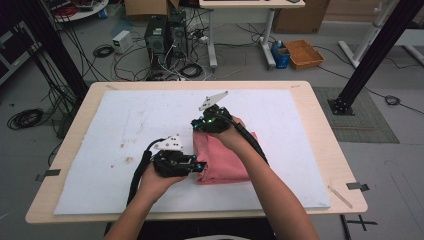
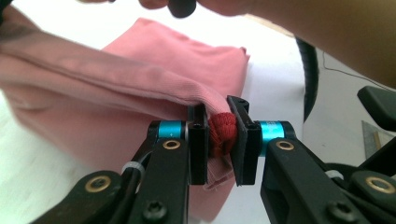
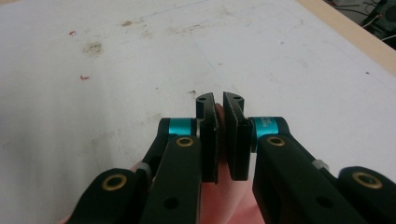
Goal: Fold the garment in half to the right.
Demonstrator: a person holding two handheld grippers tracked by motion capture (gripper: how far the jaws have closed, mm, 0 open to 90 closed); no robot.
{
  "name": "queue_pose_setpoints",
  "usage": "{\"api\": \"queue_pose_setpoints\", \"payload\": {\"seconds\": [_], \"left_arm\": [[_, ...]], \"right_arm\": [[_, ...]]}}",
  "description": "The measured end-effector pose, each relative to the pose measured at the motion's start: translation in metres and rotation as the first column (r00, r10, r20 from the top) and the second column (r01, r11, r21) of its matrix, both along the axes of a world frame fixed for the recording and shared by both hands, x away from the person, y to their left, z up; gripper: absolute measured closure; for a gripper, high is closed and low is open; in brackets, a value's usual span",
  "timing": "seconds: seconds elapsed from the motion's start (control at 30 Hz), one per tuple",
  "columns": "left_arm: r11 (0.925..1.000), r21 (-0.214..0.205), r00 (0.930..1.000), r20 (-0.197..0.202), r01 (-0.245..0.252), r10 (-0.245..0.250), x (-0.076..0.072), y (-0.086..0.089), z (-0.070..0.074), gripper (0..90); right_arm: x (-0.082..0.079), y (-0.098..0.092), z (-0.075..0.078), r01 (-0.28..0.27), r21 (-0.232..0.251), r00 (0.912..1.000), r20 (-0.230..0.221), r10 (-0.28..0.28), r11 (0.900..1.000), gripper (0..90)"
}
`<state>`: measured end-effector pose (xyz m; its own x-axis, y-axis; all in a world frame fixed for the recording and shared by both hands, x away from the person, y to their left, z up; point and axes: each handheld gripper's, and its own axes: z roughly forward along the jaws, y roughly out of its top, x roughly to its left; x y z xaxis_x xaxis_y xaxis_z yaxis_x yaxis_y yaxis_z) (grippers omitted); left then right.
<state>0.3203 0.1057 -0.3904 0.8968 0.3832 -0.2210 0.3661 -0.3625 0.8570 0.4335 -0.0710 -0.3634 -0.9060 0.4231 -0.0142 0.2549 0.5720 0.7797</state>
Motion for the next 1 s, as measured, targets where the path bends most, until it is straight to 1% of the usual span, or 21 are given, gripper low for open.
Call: {"api": "queue_pose_setpoints", "payload": {"seconds": [0.07,0.2,0.47,0.53,0.6,0.7,0.83,0.93,1.0], "left_arm": [[0.9999,0.006,0.9999,0.005,0.013,-0.013,0.003,-0.01,0.003,78.8],[0.9993,0.012,0.9994,0.004,0.035,-0.035,0.008,-0.028,0.006,78.8],[0.9956,0.035,0.9962,0.0,0.087,-0.087,0.02,-0.067,0.002,78.8],[0.9945,0.038,0.9952,-0.011,0.098,-0.097,0.022,-0.077,0.0,78.9],[0.9921,0.048,0.9933,-0.013,0.115,-0.115,0.025,-0.087,-0.002,78.8],[0.9898,0.058,0.9915,-0.019,0.13,-0.129,0.028,-0.101,-0.004,78.8],[0.9863,0.073,0.989,-0.019,0.148,-0.147,0.032,-0.118,-0.006,78.9],[0.9831,0.085,0.9867,-0.022,0.163,-0.161,0.034,-0.13,-0.007,78.9],[0.9822,0.083,0.9856,-0.029,0.168,-0.167,0.036,-0.137,-0.008,78.9]], "right_arm": [[-0.001,-0.007,0.001,0.008,0.006,0.9999,0.009,-0.008,0.9999,85.5],[-0.001,-0.024,0.002,0.029,0.012,0.9995,0.012,-0.029,0.9995,85.5],[-0.002,-0.062,0.0,0.089,0.015,0.9961,0.002,-0.089,0.9959,85.5],[-0.003,-0.073,-0.002,0.106,0.02,0.9943,-0.001,-0.106,0.9941,85.5],[-0.004,-0.082,-0.004,0.122,0.025,0.9925,-0.003,-0.122,0.9922,85.5],[-0.005,-0.094,-0.007,0.143,0.024,0.9897,-0.003,-0.143,0.9894,85.4],[-0.007,-0.108,-0.01,0.177,0.023,0.9842,-0.008,-0.177,0.984,85.5],[-0.007,-0.117,-0.011,0.192,0.022,0.9814,-0.012,-0.192,0.9812,85.4],[-0.008,-0.122,-0.013,0.202,0.024,0.9795,-0.011,-0.201,0.9792,85.4]]}}
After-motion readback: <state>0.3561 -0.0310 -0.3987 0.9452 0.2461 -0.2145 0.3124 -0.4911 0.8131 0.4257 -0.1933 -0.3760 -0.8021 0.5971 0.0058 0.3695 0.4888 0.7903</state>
